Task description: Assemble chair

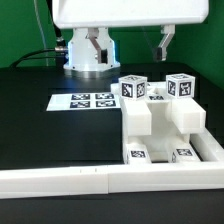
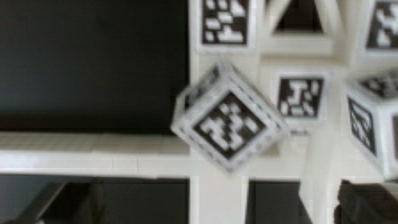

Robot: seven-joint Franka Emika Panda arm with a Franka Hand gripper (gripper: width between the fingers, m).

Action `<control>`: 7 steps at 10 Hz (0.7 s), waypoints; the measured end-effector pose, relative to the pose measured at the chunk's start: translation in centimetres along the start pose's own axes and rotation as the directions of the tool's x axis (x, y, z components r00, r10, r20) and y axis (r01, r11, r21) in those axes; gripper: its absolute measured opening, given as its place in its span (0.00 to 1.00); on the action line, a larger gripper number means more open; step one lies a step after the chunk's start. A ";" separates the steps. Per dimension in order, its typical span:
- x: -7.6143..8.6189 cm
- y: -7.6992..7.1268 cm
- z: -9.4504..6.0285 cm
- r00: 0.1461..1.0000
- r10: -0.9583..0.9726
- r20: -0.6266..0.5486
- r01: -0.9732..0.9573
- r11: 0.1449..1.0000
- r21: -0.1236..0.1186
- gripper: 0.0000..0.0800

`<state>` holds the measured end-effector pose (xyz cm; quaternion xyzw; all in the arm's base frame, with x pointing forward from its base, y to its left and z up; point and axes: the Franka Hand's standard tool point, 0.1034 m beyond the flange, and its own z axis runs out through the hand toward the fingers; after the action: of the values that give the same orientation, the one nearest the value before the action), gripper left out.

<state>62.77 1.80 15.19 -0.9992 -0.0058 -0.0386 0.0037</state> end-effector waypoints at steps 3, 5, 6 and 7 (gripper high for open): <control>0.7 0.6 0.5 0.997 -0.034 0.075 0.034 0.999 0.010 0.81; 0.7 0.8 0.5 0.997 -0.033 0.076 0.033 0.999 0.010 0.81; 0.6 0.7 0.6 0.995 -0.060 0.074 0.060 0.998 0.011 0.81; 0.6 0.6 0.9 0.993 -0.092 0.068 0.091 0.996 0.012 0.81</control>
Offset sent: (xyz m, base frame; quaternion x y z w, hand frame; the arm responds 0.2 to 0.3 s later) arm 0.0000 0.0000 0.0000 0.0000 0.0000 0.0000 1.0000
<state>63.40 1.26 14.36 -0.9986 -0.0517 -0.0043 0.0061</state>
